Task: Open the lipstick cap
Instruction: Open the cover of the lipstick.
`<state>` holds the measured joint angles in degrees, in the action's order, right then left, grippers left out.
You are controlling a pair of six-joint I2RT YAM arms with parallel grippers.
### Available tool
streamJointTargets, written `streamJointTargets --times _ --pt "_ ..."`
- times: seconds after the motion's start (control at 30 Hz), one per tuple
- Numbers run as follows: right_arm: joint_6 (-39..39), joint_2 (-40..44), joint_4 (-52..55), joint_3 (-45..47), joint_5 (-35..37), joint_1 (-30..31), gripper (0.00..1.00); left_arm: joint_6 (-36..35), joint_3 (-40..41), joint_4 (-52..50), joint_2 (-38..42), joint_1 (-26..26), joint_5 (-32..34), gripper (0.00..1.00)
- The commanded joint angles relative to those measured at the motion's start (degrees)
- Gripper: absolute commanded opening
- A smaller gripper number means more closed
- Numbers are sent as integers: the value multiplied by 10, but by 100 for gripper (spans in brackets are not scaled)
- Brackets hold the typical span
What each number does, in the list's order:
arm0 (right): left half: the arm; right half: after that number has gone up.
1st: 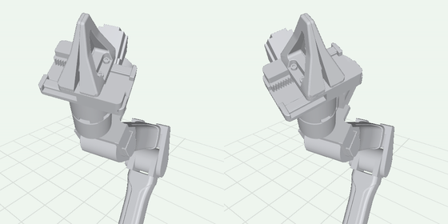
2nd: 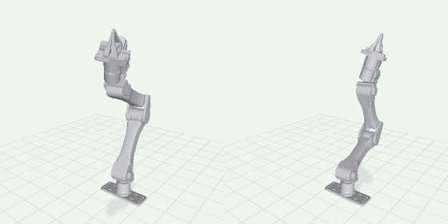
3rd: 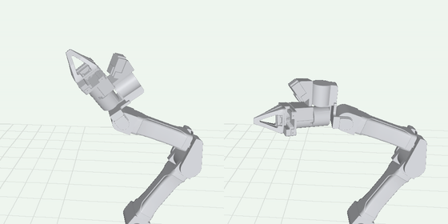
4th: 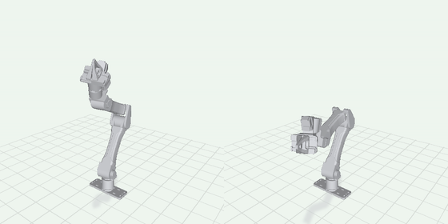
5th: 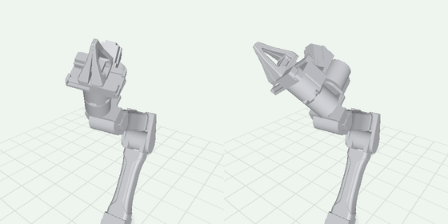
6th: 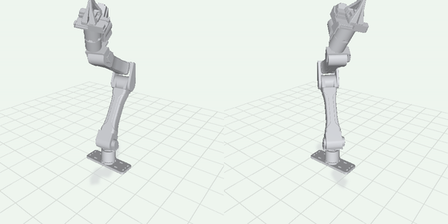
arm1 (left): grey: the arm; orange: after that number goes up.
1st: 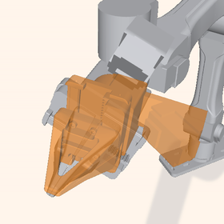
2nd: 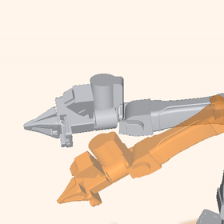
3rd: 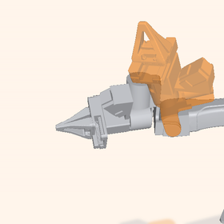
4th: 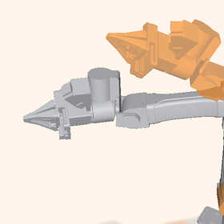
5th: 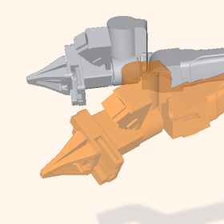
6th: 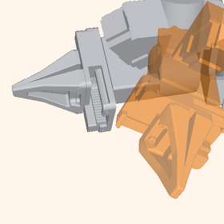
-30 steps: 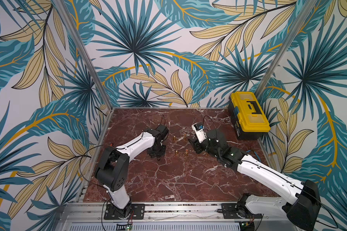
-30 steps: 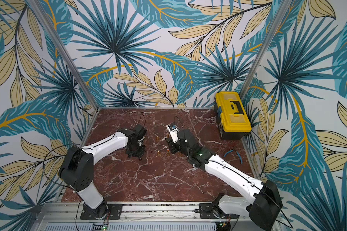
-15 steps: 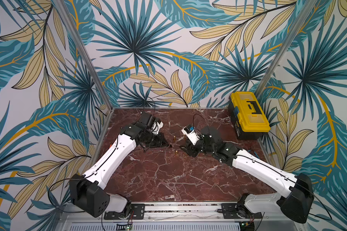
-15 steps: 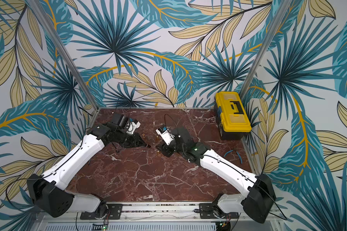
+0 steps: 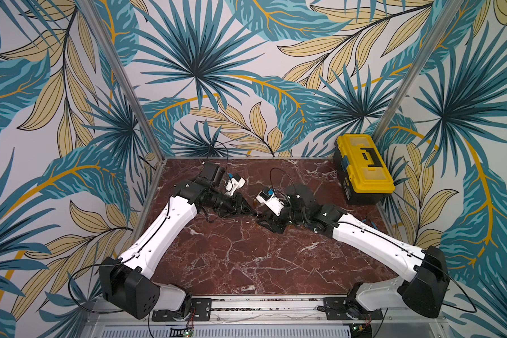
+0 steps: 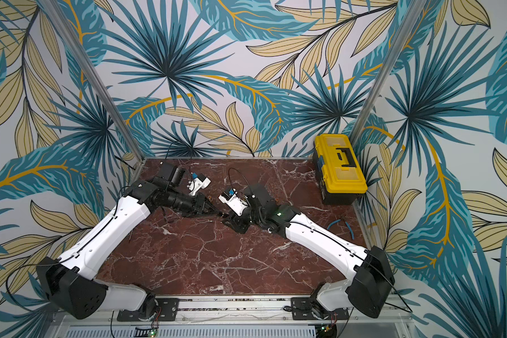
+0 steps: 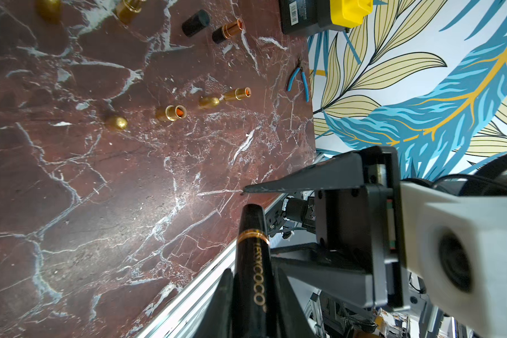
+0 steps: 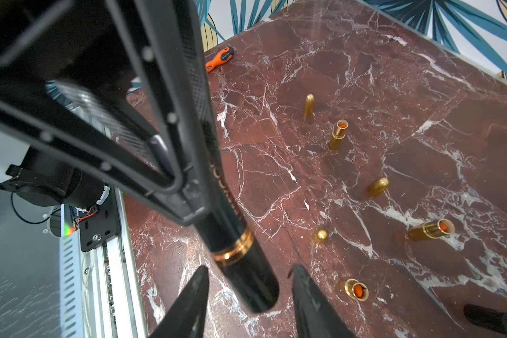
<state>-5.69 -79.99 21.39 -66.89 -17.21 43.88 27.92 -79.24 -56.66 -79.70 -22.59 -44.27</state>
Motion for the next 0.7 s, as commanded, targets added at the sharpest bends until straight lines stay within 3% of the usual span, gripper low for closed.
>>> streamJointTargets --times 0.0,0.33,0.67 --pt "-19 -4 13 -9 -3 2 47 -1 -20 -2 5 5 -34 11" --pt "-34 -16 9 -17 -3 2 38 -4 -19 -2 -10 5 -58 11" --pt "-38 -11 19 -15 -7 2 15 -13 -20 -5 -28 11 -49 5"
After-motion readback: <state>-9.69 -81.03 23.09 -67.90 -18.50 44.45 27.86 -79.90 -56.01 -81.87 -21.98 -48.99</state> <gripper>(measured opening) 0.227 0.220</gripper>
